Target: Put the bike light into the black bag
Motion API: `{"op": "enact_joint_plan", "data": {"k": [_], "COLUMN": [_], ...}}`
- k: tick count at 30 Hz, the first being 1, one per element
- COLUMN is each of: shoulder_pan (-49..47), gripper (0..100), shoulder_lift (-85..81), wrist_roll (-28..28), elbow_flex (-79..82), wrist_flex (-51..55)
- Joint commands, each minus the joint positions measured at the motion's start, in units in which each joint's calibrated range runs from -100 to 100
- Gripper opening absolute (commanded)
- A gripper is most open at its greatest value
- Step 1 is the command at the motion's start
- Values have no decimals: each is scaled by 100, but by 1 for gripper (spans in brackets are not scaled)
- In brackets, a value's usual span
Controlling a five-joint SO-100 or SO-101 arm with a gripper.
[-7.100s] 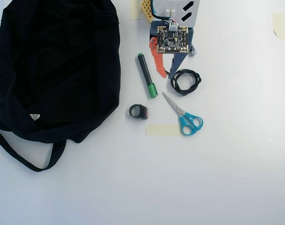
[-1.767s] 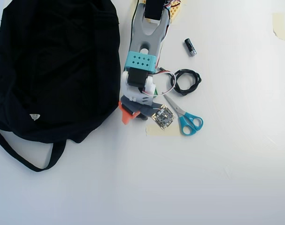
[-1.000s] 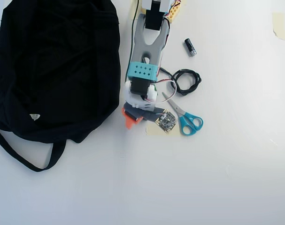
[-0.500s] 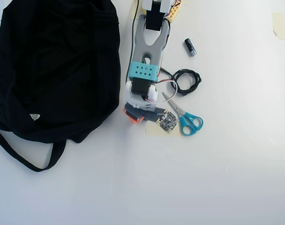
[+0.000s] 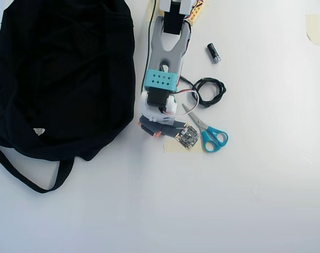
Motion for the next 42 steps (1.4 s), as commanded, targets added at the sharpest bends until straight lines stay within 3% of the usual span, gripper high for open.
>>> {"op": "enact_joint_plan", "data": {"k": [1, 10, 30, 37, 42], "shoulder_pan": [-92, -122, -137, 5, 28], "gripper": [2, 2, 2, 2, 2], "shoulder_lift": [-114, -222, -222, -446, -960], "wrist_roll": [-92, -160, -726, -758, -1072], "elbow_flex": [-291, -300, -2339, -2402, -2375], "wrist_flex": [-17, 87, 2567, 2593, 2593]}}
